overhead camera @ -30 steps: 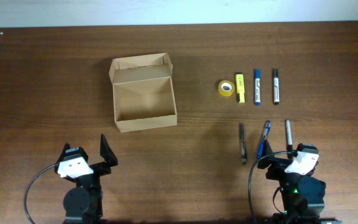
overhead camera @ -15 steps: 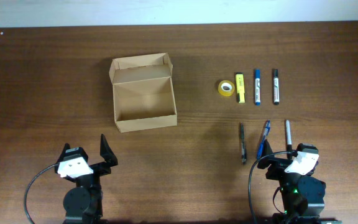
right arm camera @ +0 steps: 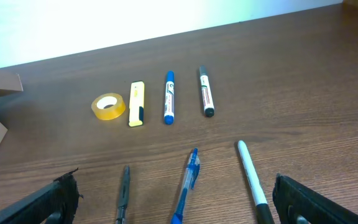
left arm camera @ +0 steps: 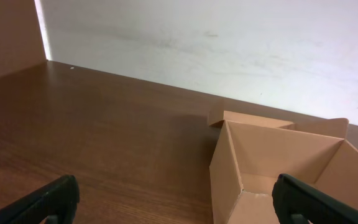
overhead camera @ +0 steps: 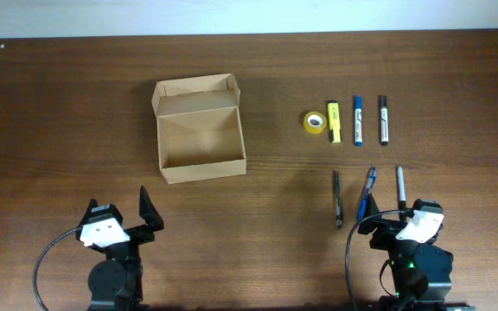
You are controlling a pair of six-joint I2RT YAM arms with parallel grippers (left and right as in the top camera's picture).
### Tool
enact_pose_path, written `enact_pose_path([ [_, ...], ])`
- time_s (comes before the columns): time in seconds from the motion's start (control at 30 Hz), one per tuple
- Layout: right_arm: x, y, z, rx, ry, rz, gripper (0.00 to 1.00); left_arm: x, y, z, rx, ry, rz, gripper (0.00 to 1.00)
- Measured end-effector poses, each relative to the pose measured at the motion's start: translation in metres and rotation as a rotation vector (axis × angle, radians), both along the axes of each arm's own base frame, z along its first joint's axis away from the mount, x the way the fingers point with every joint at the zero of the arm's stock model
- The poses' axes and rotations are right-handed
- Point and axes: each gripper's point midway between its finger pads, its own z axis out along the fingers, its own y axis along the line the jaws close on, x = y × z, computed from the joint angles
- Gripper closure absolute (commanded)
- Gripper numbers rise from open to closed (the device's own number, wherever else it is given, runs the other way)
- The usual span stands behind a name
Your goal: Pack container
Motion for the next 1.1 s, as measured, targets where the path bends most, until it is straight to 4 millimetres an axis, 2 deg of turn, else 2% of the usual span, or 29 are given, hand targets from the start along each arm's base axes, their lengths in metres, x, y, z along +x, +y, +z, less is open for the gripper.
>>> enact_pose_path([
  [1.0,0.0,0.0,0.0,-0.001,0.0,0.0,0.01,0.0,0.0,0.0,0.0,0.0,0.0,0.0],
  [1.1,0.0,0.0,0.0,0.0,0.0,0.0,0.01,0.002,-0.004,0.01,-0.005,-0.045,-0.021,0.0],
])
